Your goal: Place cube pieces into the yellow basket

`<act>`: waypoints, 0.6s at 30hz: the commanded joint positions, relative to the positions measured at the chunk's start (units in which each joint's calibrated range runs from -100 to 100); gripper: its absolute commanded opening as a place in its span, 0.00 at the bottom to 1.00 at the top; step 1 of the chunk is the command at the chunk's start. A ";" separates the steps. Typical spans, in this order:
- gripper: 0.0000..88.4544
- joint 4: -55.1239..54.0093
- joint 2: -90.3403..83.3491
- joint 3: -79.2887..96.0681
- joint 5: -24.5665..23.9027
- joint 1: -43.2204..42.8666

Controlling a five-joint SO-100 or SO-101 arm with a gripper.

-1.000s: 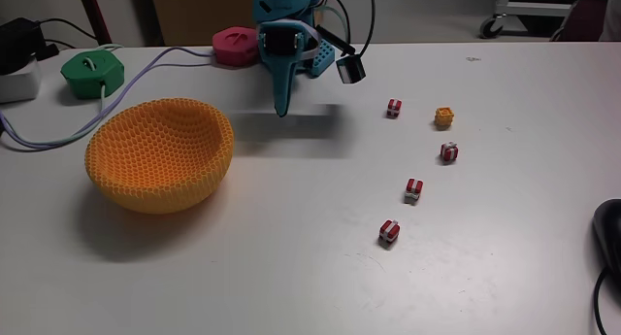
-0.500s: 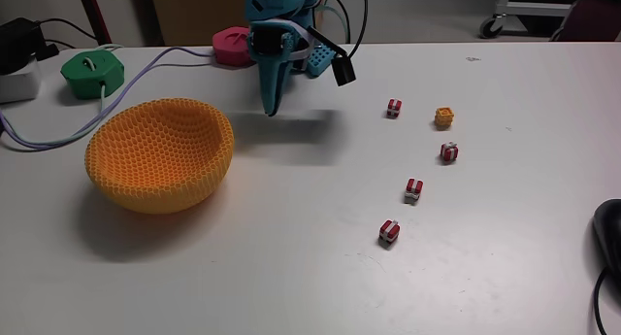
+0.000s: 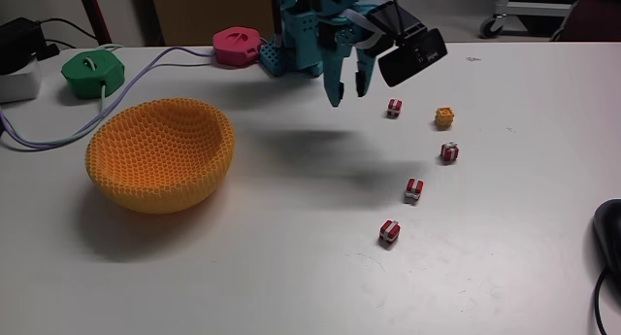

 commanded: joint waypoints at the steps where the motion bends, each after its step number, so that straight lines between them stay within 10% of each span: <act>1: 0.27 -0.74 5.20 -2.47 -19.10 -17.69; 7: 0.25 -6.73 9.84 0.61 -25.25 -26.26; 18: 0.24 -26.02 21.68 0.90 -17.44 -20.67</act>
